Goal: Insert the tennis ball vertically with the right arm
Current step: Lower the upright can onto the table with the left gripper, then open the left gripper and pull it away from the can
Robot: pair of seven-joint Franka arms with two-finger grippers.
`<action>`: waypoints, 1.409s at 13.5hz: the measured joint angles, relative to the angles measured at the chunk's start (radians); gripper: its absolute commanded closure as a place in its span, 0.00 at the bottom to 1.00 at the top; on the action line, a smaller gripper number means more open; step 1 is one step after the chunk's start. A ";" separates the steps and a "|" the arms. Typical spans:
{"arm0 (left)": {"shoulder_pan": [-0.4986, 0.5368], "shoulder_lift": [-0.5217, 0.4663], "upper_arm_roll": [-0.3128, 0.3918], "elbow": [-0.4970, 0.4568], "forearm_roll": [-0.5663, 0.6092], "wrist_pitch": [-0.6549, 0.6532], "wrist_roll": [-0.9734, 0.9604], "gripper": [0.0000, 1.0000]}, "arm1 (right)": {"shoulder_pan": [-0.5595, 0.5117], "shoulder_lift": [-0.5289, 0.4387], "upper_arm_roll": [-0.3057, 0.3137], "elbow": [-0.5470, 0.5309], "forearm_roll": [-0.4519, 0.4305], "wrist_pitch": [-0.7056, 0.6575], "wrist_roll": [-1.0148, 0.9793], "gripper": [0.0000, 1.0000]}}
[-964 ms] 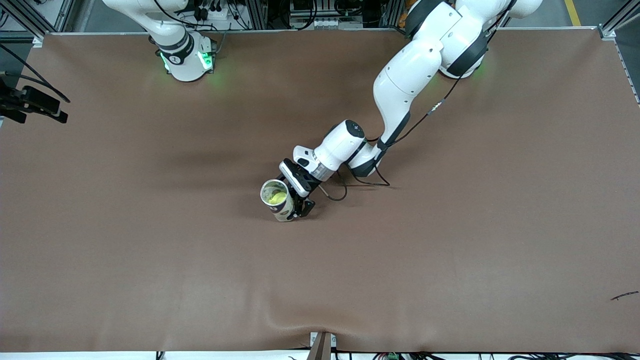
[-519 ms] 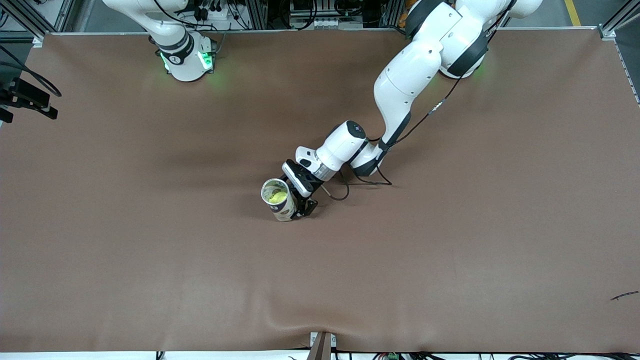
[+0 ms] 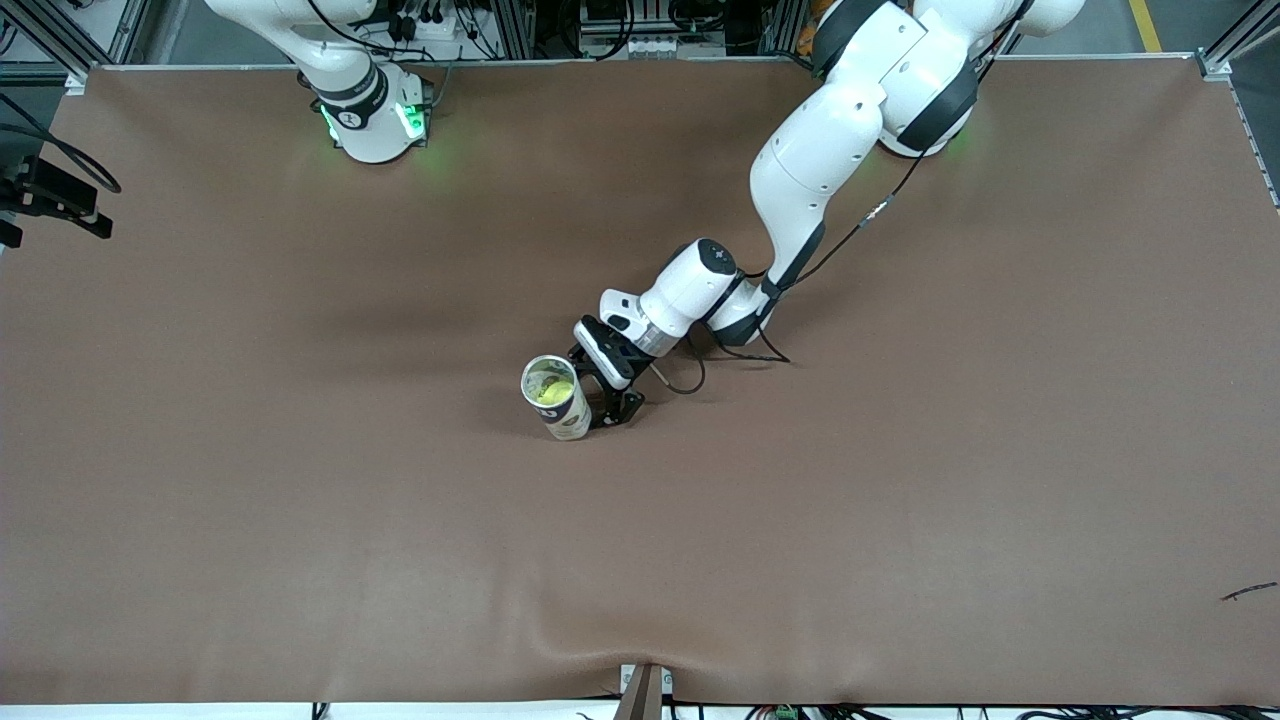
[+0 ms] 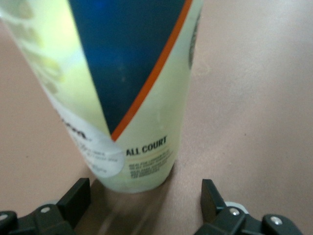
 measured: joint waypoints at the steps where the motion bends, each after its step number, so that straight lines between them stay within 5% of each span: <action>1: 0.011 -0.022 0.000 -0.036 0.000 0.000 0.000 0.00 | 0.000 0.005 0.000 0.000 0.000 0.000 -0.001 0.00; 9: 0.133 -0.167 0.000 -0.270 0.000 0.000 0.000 0.00 | 0.000 0.015 -0.002 0.002 -0.003 0.003 -0.003 0.00; 17: 0.305 -0.196 -0.001 -0.234 -0.002 -0.010 -0.050 0.00 | -0.008 0.015 -0.010 0.004 -0.006 0.002 -0.004 0.00; 19: 0.381 -0.227 -0.002 -0.214 -0.002 -0.094 -0.050 0.00 | -0.008 0.015 -0.009 0.004 -0.006 0.001 -0.004 0.00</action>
